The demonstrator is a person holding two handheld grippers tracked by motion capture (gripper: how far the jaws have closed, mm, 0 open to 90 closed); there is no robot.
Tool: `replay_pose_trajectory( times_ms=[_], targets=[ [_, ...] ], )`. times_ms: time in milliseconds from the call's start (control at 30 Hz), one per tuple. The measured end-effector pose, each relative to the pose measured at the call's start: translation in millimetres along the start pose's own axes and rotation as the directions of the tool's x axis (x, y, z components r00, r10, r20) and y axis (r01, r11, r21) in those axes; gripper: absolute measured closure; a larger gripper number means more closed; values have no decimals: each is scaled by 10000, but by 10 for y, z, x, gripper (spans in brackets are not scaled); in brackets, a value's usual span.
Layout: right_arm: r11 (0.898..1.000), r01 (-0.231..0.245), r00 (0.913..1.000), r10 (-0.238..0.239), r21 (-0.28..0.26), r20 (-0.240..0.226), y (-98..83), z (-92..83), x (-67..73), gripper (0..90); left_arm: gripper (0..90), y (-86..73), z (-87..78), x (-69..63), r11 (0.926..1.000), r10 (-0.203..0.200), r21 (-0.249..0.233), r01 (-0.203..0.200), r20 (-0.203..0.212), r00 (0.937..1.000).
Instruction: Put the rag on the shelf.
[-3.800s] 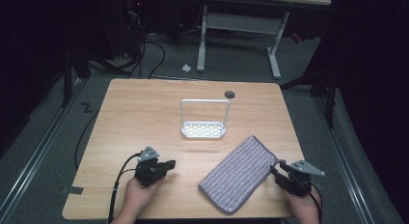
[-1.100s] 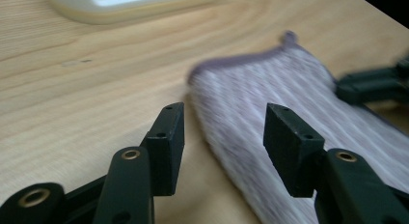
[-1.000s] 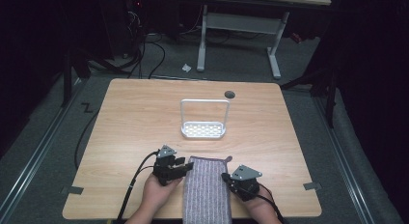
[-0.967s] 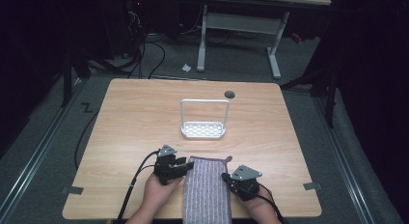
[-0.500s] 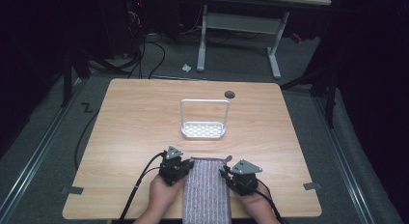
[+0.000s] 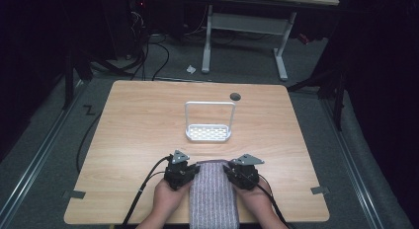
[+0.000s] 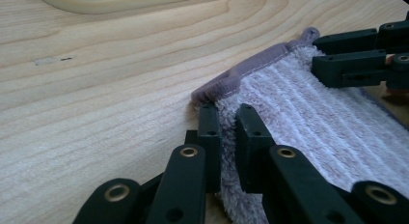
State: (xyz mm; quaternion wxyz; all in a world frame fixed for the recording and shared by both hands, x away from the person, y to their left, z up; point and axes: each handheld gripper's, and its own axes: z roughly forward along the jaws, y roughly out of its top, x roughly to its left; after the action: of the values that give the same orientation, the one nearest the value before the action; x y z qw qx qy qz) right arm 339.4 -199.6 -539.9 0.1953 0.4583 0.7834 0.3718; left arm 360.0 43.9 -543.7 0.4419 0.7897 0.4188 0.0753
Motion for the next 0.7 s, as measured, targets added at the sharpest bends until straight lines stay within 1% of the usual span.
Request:
replay_pose_trajectory(
  times_ms=[67,100,133,167,200,233,267,300,333,367,433,467,500,533,567,600,667,700],
  targets=[
    [10000,65,9999,-65,5,-154,-5,-5,2,795,837,-3,0,-12,10000,-14,5,14,-5,10000],
    [9999,105,9995,-104,30,-298,-7,-8,5,798,841,-9,-2,-29,10000,76,26,-76,18,10000],
    [9999,160,9988,-157,53,-471,-10,-12,9,799,843,-9,-2,-29,10000,76,26,-76,18,10000],
    [9999,160,9988,-157,53,-471,-10,-12,9,799,843,-14,-8,-43,9999,151,12,-151,100,9998],
    [9996,276,9974,-271,52,-669,-23,-26,19,808,847,-32,-39,-79,9992,338,-231,-340,-88,9994],
    [9996,276,9974,-271,52,-669,-23,-26,19,808,848,-32,-39,-79,9992,338,-231,-340,-88,9994],
    [9993,383,9977,-384,-32,-555,-33,-41,36,813,848,-39,-56,-88,9991,243,-350,-244,-30,9997],
    [9977,587,9978,-596,-328,-293,-58,-81,84,817,850,-49,-95,-118,9979,215,-613,-225,-172,9996],
    [9977,587,9978,-596,-328,-293,-58,-81,84,817,850,-49,-95,-118,9979,215,-613,-225,-172,9996],
    [9957,610,9980,-622,-695,-149,-68,-128,115,816,850,-55,-146,-157,9945,297,-993,-342,-461,9985],
    [9896,787,9969,-781,-1207,101,-64,-193,132,814,849,-62,-211,-190,9888,347,-1420,-457,-787,9963],
    [9865,814,9966,-789,-1418,232,-61,-226,138,814,849,-66,-242,-207,9856,394,-1604,-540,-928,9949],
    [9865,814,9966,-789,-1418,232,-61,-226,138,814,848,-66,-242,-207,9856,394,-1604,-540,-928,9949],
    [9793,845,9959,-769,-1840,480,-62,-286,152,814,847,-78,-288,-246,9776,552,-1954,-780,-1195,9913],
    [9750,928,9949,-824,-2021,589,-60,-307,161,814,847,-83,-304,-271,9732,632,-2114,-901,-1304,9894],
    [9750,928,9949,-824,-2021,589,-60,-307,161,814,847,-83,-304,-271,9732,632,-2114,-901,-1304,9894],
    [9673,1127,9918,-958,-2272,842,-55,-341,198,815,847,-87,-334,-325,9647,791,-2378,-1129,-1472,9859],
    [9624,1245,9901,-1048,-2415,929,-50,-354,215,815,848,-85,-350,-350,9618,842,-2461,-1197,-1503,9851]
  ],
)
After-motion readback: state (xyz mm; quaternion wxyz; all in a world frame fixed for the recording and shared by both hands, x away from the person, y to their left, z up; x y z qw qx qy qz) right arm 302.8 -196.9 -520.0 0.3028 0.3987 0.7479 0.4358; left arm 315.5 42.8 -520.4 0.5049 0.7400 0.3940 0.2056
